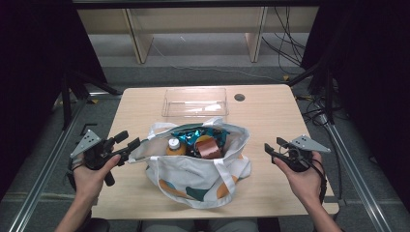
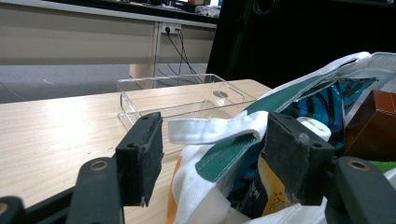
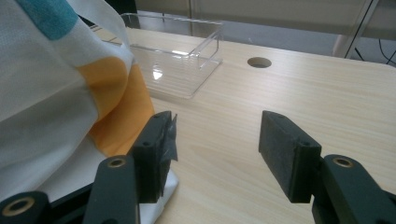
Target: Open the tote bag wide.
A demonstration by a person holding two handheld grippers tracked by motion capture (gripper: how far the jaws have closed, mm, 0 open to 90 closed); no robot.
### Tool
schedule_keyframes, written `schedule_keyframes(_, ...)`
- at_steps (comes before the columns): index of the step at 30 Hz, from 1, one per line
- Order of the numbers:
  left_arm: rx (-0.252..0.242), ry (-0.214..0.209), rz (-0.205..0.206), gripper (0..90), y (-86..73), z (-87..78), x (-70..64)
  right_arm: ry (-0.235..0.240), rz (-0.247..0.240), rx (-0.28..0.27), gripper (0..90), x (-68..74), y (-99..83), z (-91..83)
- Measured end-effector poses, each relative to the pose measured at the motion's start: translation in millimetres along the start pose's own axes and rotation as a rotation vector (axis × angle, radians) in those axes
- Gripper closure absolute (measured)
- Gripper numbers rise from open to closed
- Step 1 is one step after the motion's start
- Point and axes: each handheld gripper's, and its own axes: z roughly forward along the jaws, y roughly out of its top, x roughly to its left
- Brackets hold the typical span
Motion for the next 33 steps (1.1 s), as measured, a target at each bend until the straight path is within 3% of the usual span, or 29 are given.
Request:
schedule_keyframes(2, 0.005, -0.007, 0.005, 36.5, -0.3, 2.0, -1.2, 0.008, 0.015, 0.001, 45.3, -0.2, -2.0, -0.1)
schedule_keyframes(3, 0.011, -0.006, 0.008, 36.6, -0.3, 2.8, -1.8, 0.010, -0.003, -0.001, 45.5, -2.5, -1.9, -0.3)
schedule_keyframes(6, 0.012, -0.007, 0.012, 36.6, 0.2, 4.1, -3.0, 0.009, 0.007, 0.000, 45.3, -3.6, -2.6, 0.2)
schedule_keyframes(7, 0.008, -0.006, 0.015, 36.6, 0.8, 4.0, -3.5, 0.007, -0.020, -0.009, 45.3, -5.5, -2.9, 1.1)
schedule_keyframes(8, 0.005, -0.007, 0.018, 36.7, 1.6, 3.9, -4.5, 0.001, -0.003, 0.013, 45.2, -5.1, -3.3, 0.7)
schedule_keyframes(10, -0.004, -0.018, 0.025, 36.7, 3.8, 3.9, -7.4, -0.010, -0.014, 0.015, 45.2, -5.5, -3.9, 1.4)
schedule_keyframes(11, -0.010, -0.032, 0.031, 36.8, 4.7, 4.3, -8.6, 0.001, 0.014, 0.015, 45.2, -1.8, -3.9, 2.9)
schedule_keyframes(13, -0.016, -0.046, 0.060, 36.8, 7.5, 3.9, -14.0, -0.010, -0.004, 0.019, 45.2, -1.8, -2.5, 2.4)
schedule_keyframes(14, -0.011, -0.048, 0.068, 36.8, 8.9, 3.0, -16.6, -0.009, 0.011, 0.023, 45.2, 1.3, -1.1, 2.2)
schedule_keyframes(15, -0.015, -0.058, 0.070, 36.8, 10.2, 3.0, -19.1, -0.009, -0.032, 0.004, 45.1, -0.5, -0.2, 3.2)
schedule_keyframes(19, -0.026, -0.105, 0.099, 38.6, 18.3, 1.9, -33.9, -0.015, -0.028, 0.008, 45.0, 4.8, 1.3, 1.5)
schedule_keyframes(20, -0.025, -0.127, 0.116, 39.9, 20.5, 2.2, -38.4, -0.018, -0.014, -0.007, 45.0, 6.2, 0.8, 2.1)
schedule_keyframes(21, -0.018, -0.183, 0.147, 41.6, 23.4, 5.3, -48.2, 0.004, -0.036, -0.001, 44.9, 4.3, 1.3, 2.5)
schedule_keyframes(22, -0.018, -0.183, 0.147, 41.6, 23.4, 5.3, -48.2, 0.004, -0.036, -0.001, 44.9, 4.3, 1.3, 2.5)
schedule_keyframes(24, 0.016, -0.240, 0.203, 41.9, 27.1, 9.0, -61.3, -0.006, -0.042, -0.005, 44.9, 3.0, 0.7, 2.3)
schedule_keyframes(26, 0.051, -0.312, 0.262, 42.7, 30.1, 17.4, -75.3, -0.004, -0.003, 0.008, 44.7, 3.9, -0.4, 1.6)
schedule_keyframes(27, 0.069, -0.340, 0.287, 42.7, 30.4, 21.9, -80.8, -0.005, -0.016, 0.014, 44.7, 2.4, 0.0, 1.4)
schedule_keyframes(29, 0.103, -0.383, 0.336, 43.8, 29.8, 30.3, -90.3, -0.012, -0.007, 0.023, 44.5, 2.6, 0.1, 0.8)
schedule_keyframes(31, 0.137, -0.426, 0.380, 44.9, 28.9, 37.7, -97.7, -0.013, -0.030, 0.013, 44.4, 0.7, 0.2, 1.5)
schedule_keyframes(33, 0.175, -0.447, 0.402, 46.6, 27.4, 44.2, -102.5, -0.015, -0.021, 0.015, 43.8, 0.7, -1.3, 3.0)
